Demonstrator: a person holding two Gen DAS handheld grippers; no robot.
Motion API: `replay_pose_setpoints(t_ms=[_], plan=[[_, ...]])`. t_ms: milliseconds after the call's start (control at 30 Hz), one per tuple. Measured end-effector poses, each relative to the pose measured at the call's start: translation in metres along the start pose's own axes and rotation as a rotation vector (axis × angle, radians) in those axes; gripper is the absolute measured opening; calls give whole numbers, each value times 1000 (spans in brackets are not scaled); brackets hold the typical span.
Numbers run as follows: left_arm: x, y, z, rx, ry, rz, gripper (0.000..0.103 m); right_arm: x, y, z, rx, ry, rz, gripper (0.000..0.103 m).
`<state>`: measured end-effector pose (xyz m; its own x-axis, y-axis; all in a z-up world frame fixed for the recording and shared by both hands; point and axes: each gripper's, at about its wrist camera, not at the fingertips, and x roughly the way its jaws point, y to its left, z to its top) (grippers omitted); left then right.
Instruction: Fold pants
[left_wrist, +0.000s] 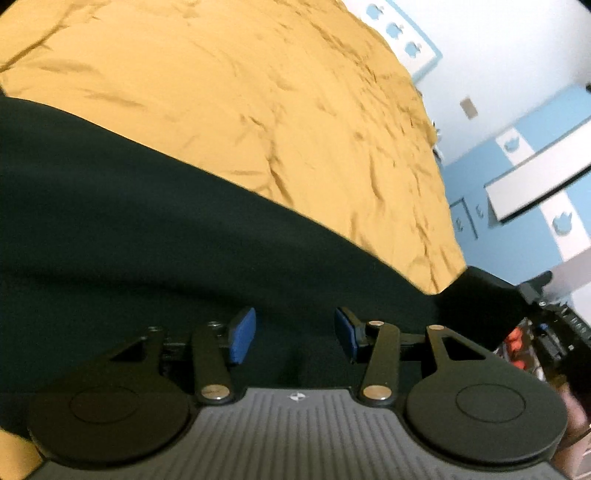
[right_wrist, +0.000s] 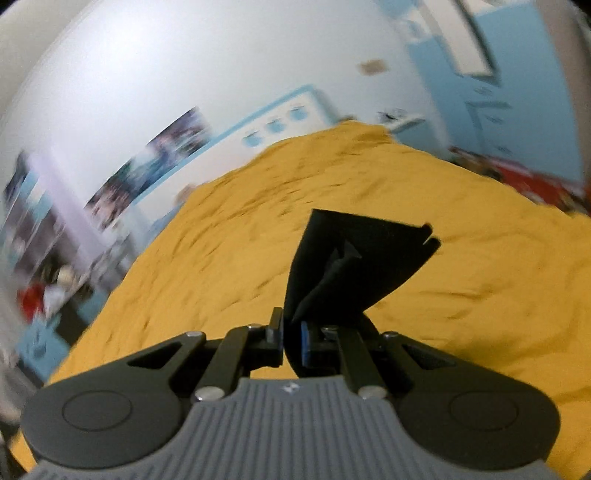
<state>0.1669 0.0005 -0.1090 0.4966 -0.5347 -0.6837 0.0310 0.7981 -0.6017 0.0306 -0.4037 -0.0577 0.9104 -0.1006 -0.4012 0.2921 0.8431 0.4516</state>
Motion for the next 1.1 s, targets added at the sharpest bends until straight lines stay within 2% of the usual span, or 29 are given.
replay_pose_setpoints(t_ms=[167,333,500,567,667,733,867,1000,1100], plan=[[-24,17,11,-38,-47,-20,55,19,68,-27,-164,69,86,4],[-31,40,16,-111,-50,-31,55,57,120,-82,-385,276,113,4],[-29,51,14,-147,-41,-34,55,82,134,-141,-582,443,98,4],[-27,49,15,-144,-35,-40,55,82,134,-153,-640,450,95,6],[-22,44,16,-132,-23,-46,55,84,126,-153,-628,463,131,19],[-13,38,18,-129,-7,-55,55,85,126,-148,-622,460,160,40],[7,21,16,-102,46,-82,58,69,121,-141,-581,424,202,41],[21,11,11,-91,84,-84,58,46,96,-128,-491,375,180,41],[31,10,8,-135,89,-123,70,38,73,-114,-439,327,131,41]])
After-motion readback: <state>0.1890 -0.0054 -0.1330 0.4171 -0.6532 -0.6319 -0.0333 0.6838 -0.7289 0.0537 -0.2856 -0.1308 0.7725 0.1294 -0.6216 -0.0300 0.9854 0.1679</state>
